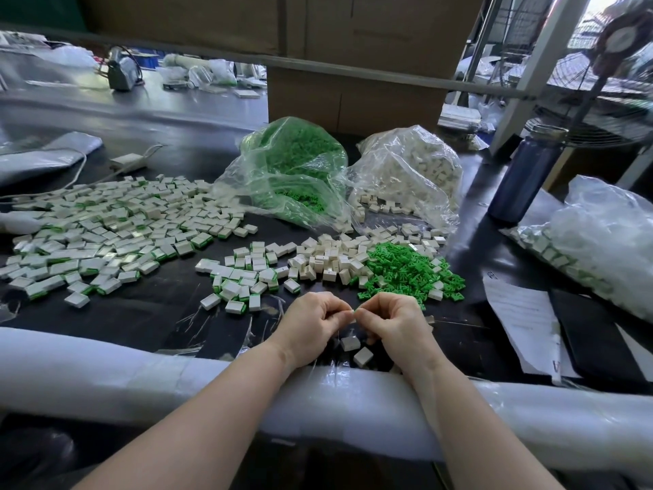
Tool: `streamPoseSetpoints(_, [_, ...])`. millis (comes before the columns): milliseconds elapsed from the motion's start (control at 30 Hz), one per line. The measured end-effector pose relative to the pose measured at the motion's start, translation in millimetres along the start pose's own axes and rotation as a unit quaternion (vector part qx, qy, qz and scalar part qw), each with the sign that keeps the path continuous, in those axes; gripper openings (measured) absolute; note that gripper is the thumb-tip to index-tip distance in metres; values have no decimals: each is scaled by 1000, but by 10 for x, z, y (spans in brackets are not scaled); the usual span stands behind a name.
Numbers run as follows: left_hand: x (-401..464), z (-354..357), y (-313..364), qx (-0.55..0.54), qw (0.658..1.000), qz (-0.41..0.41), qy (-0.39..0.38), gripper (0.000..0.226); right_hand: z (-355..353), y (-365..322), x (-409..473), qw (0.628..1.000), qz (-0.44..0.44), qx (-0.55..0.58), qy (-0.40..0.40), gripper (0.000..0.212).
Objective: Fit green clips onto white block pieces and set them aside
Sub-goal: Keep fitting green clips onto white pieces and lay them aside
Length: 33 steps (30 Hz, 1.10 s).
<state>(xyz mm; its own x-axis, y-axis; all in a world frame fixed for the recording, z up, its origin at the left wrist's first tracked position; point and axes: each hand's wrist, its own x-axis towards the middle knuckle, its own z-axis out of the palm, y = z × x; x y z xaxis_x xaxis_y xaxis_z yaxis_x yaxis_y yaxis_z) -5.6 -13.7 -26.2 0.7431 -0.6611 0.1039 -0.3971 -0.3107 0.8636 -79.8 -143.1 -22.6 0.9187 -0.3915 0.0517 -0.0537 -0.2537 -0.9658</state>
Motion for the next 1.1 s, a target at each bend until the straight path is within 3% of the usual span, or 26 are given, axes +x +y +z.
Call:
streamPoseSetpoints(300, [-9,12,62,-101,995,-15,18,11,-21,-4,0,993,1,115,32,8])
streamPoseSetpoints(733, [-13,-15,96,-127,992,-8,23,15,-15,0,6,992,-13,124,13,8])
streamPoseSetpoints(1100, [-2,-9,76,-99,995,17,0,17,6,18,33,993,-10,76,-86,24])
